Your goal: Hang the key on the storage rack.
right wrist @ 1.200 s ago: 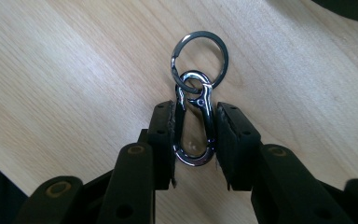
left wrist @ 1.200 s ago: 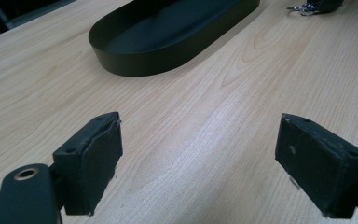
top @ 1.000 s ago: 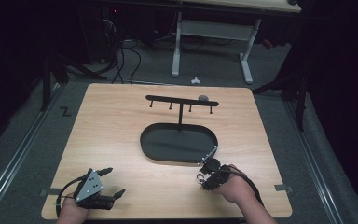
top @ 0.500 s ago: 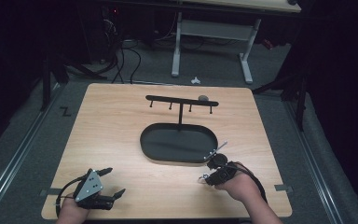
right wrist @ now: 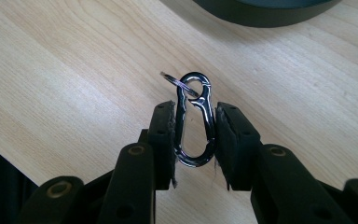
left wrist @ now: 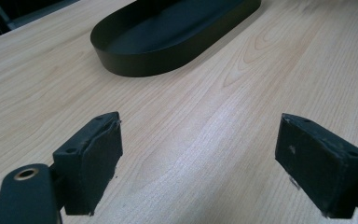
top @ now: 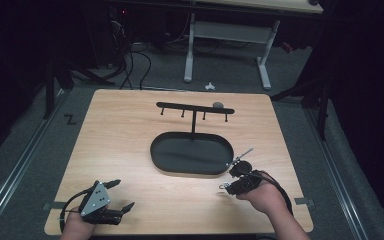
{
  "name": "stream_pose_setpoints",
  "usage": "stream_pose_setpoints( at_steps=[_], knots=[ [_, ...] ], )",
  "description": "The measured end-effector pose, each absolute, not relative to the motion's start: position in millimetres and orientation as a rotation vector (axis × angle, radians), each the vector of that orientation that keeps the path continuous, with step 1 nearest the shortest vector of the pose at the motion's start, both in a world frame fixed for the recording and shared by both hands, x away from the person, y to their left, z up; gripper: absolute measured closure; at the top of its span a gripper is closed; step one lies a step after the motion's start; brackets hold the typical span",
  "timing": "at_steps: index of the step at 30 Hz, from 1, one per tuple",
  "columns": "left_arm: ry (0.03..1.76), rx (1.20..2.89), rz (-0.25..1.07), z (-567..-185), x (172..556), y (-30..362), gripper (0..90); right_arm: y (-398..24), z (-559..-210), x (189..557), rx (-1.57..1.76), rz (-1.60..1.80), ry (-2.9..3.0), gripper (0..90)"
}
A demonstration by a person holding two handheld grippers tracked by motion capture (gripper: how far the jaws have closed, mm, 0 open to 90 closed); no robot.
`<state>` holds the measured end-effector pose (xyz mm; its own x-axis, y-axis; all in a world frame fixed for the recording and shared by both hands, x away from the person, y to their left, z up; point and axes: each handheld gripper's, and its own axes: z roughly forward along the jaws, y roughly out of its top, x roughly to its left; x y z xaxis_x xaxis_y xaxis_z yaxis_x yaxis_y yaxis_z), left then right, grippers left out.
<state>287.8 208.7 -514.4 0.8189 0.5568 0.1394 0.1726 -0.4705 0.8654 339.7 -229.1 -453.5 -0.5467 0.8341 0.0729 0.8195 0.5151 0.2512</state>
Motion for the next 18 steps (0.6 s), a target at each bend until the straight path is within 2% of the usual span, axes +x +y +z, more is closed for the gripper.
stream_pose_setpoints(
  at_steps=[18],
  knots=[
    [0.535,2.047,0.504,-514.5,287.5,208.0,15.3,-247.8,-440.8,343.2,1.534,0.429,2.626,68.7]
  ],
)
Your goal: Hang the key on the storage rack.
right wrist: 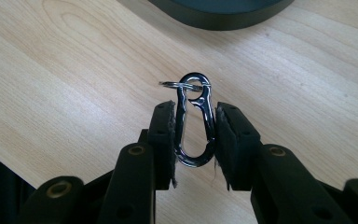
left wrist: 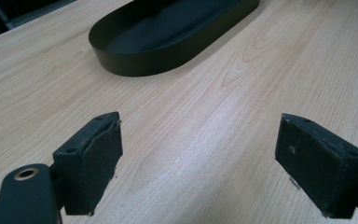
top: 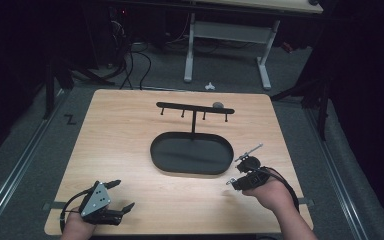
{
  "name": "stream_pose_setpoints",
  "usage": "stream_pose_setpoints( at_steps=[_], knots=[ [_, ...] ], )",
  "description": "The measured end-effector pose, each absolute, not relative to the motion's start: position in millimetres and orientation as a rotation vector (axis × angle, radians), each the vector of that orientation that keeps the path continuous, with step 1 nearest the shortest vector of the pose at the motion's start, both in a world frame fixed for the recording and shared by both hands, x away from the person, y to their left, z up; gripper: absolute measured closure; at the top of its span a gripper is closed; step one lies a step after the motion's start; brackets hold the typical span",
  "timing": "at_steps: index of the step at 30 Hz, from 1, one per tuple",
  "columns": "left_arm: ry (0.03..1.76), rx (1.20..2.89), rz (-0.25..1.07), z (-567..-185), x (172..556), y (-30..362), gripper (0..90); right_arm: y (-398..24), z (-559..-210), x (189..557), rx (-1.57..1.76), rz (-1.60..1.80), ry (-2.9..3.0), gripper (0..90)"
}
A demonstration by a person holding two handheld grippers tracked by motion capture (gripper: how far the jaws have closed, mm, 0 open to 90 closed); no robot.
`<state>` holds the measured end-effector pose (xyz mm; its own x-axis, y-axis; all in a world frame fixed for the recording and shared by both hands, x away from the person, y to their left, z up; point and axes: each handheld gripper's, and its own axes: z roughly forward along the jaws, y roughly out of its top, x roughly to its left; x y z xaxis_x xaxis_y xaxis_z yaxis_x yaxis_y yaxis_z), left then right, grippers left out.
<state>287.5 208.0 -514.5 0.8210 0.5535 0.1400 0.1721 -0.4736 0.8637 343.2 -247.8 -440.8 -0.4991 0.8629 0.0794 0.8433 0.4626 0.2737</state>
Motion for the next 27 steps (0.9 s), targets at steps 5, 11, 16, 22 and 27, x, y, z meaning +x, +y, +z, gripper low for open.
stream_pose_setpoints(
  at_steps=[5,11,16,22,27],
  knots=[
    [0.534,2.050,0.503,-514.7,287.7,207.9,15.3,-254.8,-437.0,345.8,1.560,0.438,2.608,68.8],
    [0.533,2.049,0.503,-514.6,287.6,208.1,15.3,-260.1,-433.6,348.8,1.581,0.433,2.583,68.8],
    [0.534,2.049,0.502,-514.7,287.7,208.0,15.3,-262.9,-430.8,349.5,1.580,0.436,2.575,68.8],
    [0.533,2.051,0.502,-514.8,287.7,207.7,15.3,-265.4,-421.1,352.0,1.596,0.456,2.552,68.8],
    [0.532,2.052,0.502,-514.8,287.7,207.7,15.3,-265.1,-407.1,357.1,1.597,0.487,2.533,68.8]
  ],
)
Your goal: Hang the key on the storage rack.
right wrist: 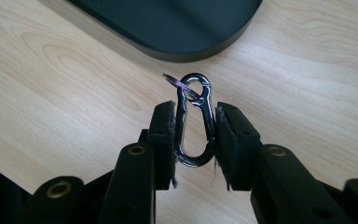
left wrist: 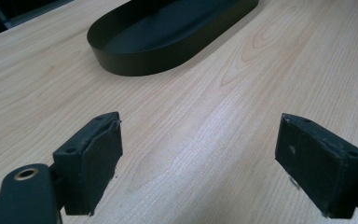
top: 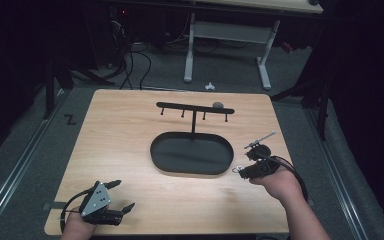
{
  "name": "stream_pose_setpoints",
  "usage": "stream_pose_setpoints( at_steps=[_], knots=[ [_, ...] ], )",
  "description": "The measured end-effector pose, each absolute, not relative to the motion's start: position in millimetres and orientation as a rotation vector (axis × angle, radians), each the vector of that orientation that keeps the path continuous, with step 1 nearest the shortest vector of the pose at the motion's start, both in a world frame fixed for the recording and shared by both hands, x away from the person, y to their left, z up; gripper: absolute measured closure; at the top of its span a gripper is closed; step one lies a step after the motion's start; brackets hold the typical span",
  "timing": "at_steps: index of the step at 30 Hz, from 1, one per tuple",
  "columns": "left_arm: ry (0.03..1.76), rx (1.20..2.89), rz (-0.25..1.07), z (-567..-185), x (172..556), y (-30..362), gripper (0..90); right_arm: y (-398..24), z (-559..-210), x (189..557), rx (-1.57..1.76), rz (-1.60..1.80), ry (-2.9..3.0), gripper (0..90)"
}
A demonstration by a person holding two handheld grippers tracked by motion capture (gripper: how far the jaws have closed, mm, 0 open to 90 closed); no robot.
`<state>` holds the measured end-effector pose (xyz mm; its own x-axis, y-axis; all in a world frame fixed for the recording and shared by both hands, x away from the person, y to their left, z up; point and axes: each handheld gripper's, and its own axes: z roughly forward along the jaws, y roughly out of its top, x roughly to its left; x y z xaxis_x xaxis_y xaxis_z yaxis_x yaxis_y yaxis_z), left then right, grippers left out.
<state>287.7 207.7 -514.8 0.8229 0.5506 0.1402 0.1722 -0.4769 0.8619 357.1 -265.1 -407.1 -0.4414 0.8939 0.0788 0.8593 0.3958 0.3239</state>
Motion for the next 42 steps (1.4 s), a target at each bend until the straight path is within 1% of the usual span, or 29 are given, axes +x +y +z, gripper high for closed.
stream_pose_setpoints(
  at_steps=[22,42],
  knots=[
    [0.536,2.042,0.501,-514.4,287.7,208.8,15.3,-258.6,-356.4,382.6,1.590,0.564,2.459,68.8],
    [0.535,2.041,0.497,-513.5,287.4,210.3,15.3,-252.8,-328.1,408.7,1.608,0.620,2.394,68.8]
  ],
)
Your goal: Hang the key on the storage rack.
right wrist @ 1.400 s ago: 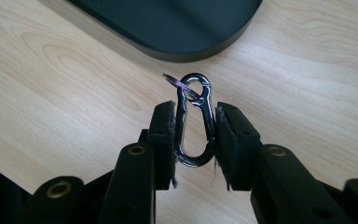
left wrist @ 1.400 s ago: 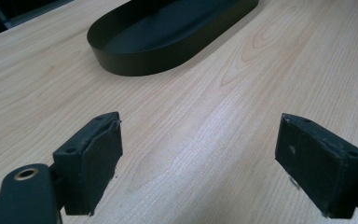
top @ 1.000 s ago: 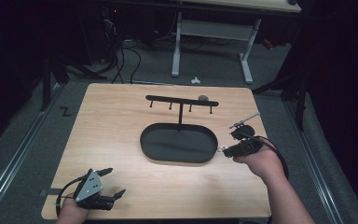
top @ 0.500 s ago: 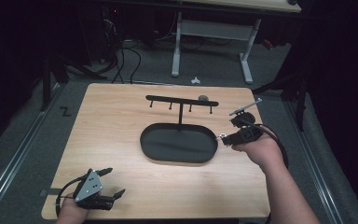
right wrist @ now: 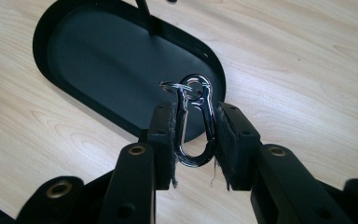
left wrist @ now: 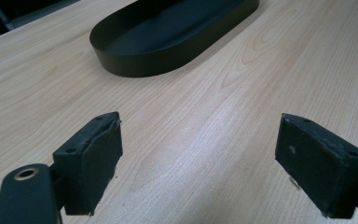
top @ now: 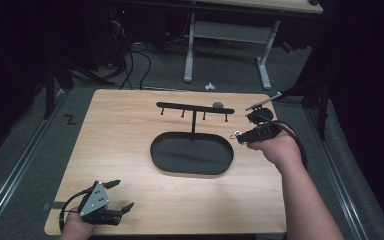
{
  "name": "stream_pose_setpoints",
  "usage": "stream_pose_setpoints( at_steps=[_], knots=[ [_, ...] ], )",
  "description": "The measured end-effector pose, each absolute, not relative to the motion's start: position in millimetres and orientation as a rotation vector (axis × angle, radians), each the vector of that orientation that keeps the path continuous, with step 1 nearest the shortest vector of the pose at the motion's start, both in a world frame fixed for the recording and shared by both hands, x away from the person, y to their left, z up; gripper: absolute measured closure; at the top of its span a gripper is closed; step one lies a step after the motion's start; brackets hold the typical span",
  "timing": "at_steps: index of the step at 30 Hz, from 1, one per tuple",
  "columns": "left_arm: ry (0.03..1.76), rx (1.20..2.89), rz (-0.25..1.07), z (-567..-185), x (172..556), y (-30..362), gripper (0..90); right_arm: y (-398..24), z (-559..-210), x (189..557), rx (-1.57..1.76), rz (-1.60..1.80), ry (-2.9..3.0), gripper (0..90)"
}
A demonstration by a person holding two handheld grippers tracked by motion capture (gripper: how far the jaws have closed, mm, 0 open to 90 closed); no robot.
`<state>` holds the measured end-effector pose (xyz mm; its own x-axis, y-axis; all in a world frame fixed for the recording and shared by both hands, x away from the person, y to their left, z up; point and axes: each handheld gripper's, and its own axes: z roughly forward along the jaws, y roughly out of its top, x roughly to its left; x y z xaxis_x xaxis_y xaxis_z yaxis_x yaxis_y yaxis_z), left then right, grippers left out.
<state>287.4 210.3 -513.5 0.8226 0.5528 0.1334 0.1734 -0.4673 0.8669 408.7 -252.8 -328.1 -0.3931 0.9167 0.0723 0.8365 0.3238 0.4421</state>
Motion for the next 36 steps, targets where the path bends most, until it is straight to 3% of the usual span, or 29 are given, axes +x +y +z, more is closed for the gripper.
stream_pose_setpoints(
  at_steps=[36],
  knots=[
    [0.546,2.035,0.503,-513.6,285.2,215.3,15.3,-236.3,-304.2,444.6,1.613,0.676,2.356,68.9]
  ],
)
